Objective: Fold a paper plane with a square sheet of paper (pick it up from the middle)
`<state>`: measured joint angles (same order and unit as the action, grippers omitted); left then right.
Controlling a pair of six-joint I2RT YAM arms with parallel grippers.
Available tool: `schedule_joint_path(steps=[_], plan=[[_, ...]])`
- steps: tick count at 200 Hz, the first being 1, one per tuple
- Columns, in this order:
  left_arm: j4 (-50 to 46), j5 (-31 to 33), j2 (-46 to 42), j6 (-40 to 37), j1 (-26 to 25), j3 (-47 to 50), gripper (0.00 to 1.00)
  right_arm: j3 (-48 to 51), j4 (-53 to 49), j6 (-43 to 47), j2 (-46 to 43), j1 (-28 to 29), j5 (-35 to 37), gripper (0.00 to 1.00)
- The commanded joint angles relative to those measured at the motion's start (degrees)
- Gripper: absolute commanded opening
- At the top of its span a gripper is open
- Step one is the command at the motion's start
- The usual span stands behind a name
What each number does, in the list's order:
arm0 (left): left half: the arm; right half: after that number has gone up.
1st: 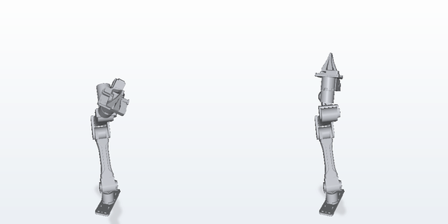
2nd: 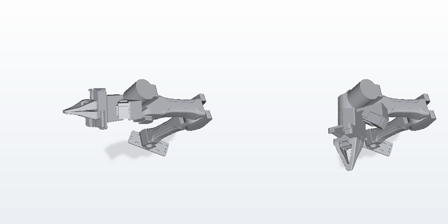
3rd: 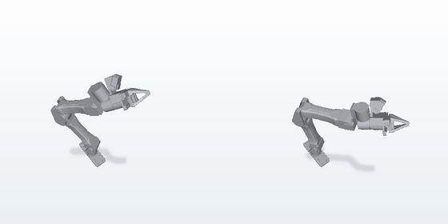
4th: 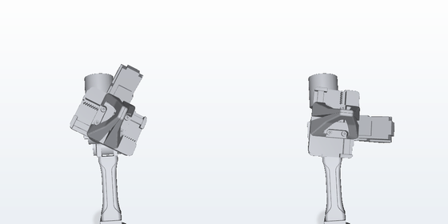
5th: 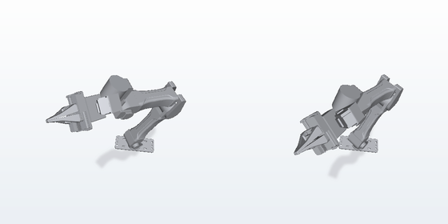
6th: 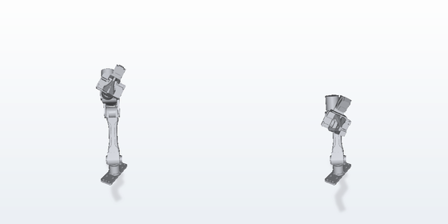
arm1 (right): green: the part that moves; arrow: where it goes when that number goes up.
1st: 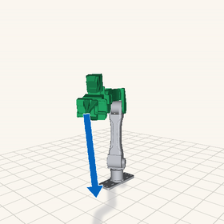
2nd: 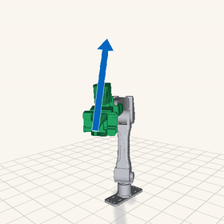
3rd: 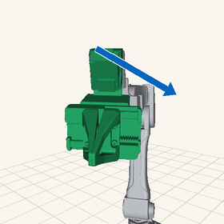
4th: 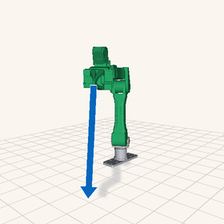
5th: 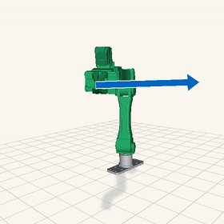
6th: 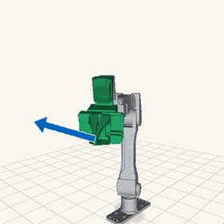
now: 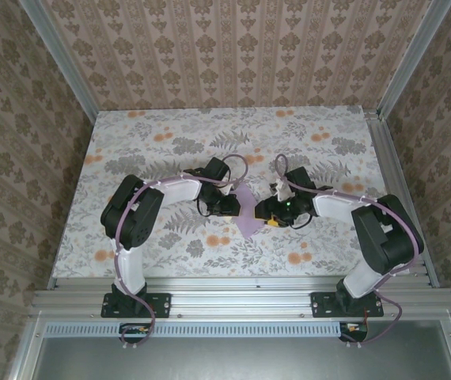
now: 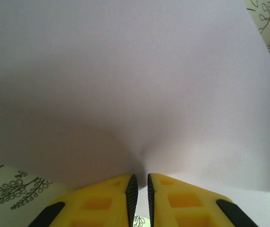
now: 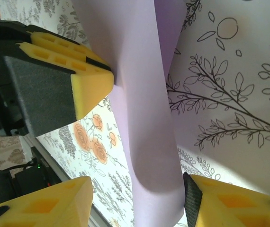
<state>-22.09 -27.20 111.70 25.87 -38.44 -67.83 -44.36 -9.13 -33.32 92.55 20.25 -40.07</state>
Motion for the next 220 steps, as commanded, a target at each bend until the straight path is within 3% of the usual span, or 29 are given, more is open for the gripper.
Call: schedule_joint_path(steps=[1,116,220], plan=[[-3.7,3.12,3.57,-1.61,0.38,2.83,0.19,1.8,1.66,-1.48,-2.65,-1.32,-3.27,0.55],[-4.63,3.29,3.13,-2.26,0.47,2.54,0.19,4.09,4.86,-3.58,-4.29,-3.8,-7.24,0.46],[-5.34,3.12,3.62,-2.77,0.47,1.83,0.18,5.86,13.86,-8.27,-0.64,-3.85,-14.08,0.45]])
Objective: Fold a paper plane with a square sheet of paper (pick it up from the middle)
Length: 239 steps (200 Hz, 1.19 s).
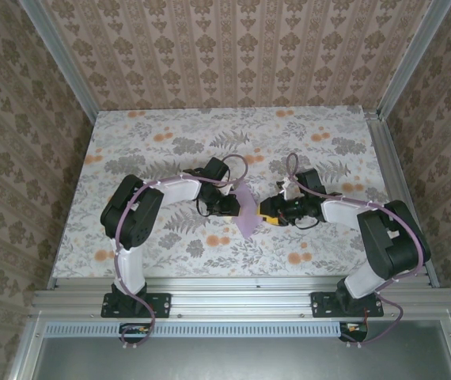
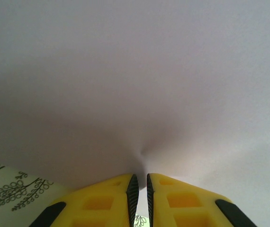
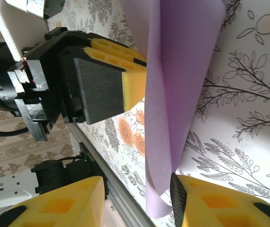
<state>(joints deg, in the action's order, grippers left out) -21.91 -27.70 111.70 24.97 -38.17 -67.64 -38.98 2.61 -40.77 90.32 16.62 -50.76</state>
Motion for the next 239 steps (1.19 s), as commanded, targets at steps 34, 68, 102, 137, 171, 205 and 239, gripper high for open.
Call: schedule_joint_path(steps=[34,68,102,137,171,205,239], plan=[[-5.69,3.47,3.88,-1.92,0.2,1.26,0.18,0.75,1.98,0.12,2.87,0.29,-3.82,0.46],[-6.17,3.53,3.96,-2.12,0.2,0.97,0.18,0.73,0.52,1.3,3.03,0.38,-2.86,0.45],[-6.46,3.53,3.96,-2.13,0.21,0.73,0.18,-1.21,-5.84,5.1,3.26,0.38,1.98,0.41],[-6.83,3.62,3.66,-2.42,0.3,0.5,0.18,-2.65,-9.57,7.45,4.15,0.37,4.33,0.32],[-7.1,3.62,3.46,-2.47,0.47,0.52,0.18,-3.55,-12.33,9.07,3.98,0.34,6.63,0.23],[-7.53,3.62,2.84,-2.85,0.73,0.3,0.18,-4.15,-14.57,10.18,3.13,0.3,8.46,0.18],[-7.53,3.49,2.79,-3.05,0.99,0.48,0.17,-4.7,-15.9,10.99,2.84,0.31,9.43,0.13]])
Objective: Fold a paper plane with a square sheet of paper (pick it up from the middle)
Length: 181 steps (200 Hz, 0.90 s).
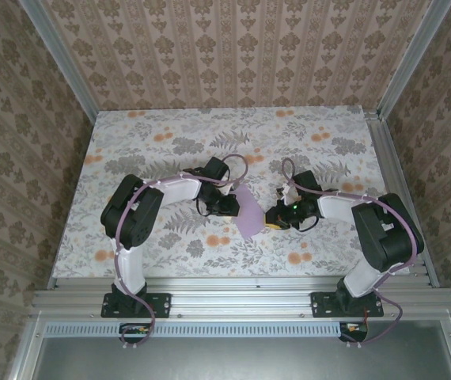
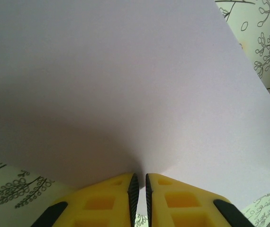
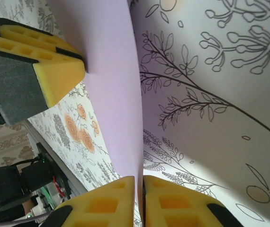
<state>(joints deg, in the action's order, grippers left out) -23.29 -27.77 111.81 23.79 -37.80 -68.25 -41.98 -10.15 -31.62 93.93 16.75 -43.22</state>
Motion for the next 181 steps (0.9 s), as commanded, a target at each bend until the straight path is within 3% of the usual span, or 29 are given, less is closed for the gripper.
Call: schedule_joint_path(steps=[1,150,181], plan=[[-6.15,3.58,2.7,-1.89,0.62,1.14,0.17,-1.7,-3.13,1.83,-0.77,0.18,1.89,0.13],[-5.89,2.94,2.35,-2.07,0.89,1.55,0.17,-1.78,-4.53,2.86,-1.38,-0.58,2.44,0.15],[-6.08,2.72,2.27,-2.13,0.89,1.42,0.17,-1.86,-4.7,2.99,-1.8,-0.58,2.23,0.06]])
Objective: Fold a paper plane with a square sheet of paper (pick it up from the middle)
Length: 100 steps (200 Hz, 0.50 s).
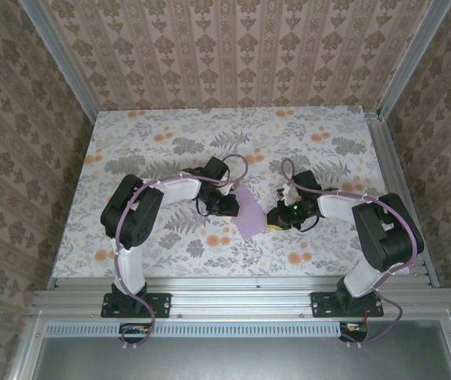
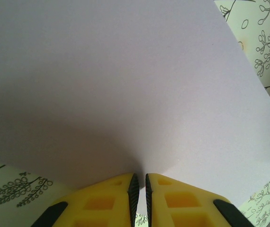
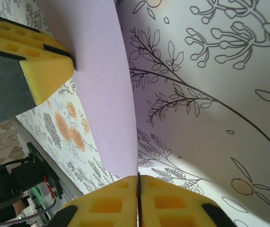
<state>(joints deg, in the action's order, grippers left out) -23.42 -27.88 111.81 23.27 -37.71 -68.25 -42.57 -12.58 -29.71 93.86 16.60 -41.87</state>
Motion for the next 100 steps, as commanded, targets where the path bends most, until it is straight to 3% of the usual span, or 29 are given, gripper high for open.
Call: schedule_joint_path(steps=[1,100], plan=[[-5.94,2.79,2.27,-1.58,0.8,1.39,0.17,-1.28,-2.23,1.08,-1.74,-0.38,0.8,0.06],[-5.49,1.91,2.42,-1.45,0.8,1.23,0.17,-5.81,-0.79,-2.22,0.22,6.79,2.4,0.04]])
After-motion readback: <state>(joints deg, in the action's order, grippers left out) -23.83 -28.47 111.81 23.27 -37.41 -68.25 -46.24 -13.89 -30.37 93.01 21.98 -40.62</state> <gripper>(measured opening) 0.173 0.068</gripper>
